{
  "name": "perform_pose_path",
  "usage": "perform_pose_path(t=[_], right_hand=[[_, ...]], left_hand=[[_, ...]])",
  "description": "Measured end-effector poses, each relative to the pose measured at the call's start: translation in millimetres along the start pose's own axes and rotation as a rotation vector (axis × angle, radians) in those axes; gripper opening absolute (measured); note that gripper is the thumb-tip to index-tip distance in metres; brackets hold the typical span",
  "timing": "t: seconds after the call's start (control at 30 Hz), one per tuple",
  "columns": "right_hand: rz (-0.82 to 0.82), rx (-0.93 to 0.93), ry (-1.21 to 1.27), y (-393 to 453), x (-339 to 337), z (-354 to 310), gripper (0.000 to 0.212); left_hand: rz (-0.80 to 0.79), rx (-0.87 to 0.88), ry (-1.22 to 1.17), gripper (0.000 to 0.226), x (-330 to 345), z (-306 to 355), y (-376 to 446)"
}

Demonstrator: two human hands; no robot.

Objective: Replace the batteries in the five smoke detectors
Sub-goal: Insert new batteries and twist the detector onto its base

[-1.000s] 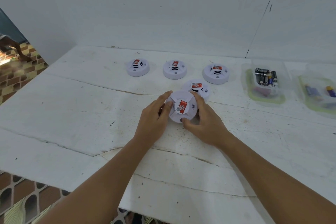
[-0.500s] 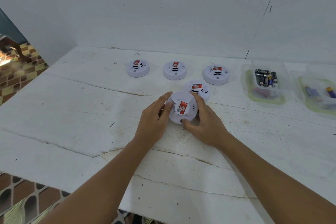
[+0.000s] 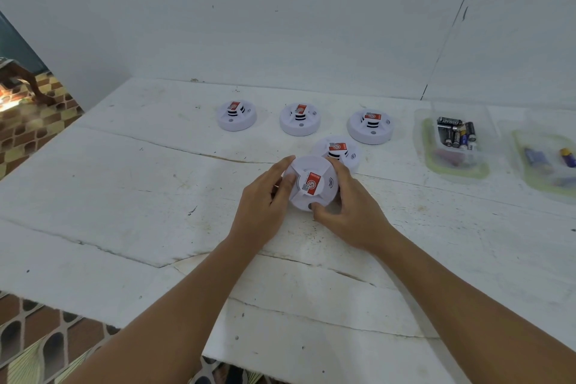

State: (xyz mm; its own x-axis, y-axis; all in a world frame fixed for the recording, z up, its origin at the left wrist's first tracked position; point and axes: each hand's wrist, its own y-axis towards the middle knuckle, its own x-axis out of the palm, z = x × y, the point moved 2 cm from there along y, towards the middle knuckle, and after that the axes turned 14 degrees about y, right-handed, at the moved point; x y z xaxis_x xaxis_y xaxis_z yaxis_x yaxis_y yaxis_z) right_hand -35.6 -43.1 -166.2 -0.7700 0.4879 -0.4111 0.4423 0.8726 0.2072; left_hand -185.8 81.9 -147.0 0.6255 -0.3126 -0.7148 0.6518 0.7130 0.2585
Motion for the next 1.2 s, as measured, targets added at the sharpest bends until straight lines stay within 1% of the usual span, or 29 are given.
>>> perform_pose_path(t=[0.43, 0.77, 1.2], right_hand=[[-0.008, -0.017, 0.005, -0.5, -0.1, -3.0, 0.079], [-0.022, -0.004, 0.008, -0.5, 0.7, -3.3, 0.082], [-0.027, -0.001, 0.008, -1.6, 0.2, -5.4, 0.080]], left_hand=[[0.004, 0.000, 0.001, 0.039, 0.6, -0.3, 0.6], [0.003, -0.003, -0.015, 0.039, 2.0, -2.7, -0.1], [0.011, 0.018, -0.012, 0.039, 2.1, -3.2, 0.5]])
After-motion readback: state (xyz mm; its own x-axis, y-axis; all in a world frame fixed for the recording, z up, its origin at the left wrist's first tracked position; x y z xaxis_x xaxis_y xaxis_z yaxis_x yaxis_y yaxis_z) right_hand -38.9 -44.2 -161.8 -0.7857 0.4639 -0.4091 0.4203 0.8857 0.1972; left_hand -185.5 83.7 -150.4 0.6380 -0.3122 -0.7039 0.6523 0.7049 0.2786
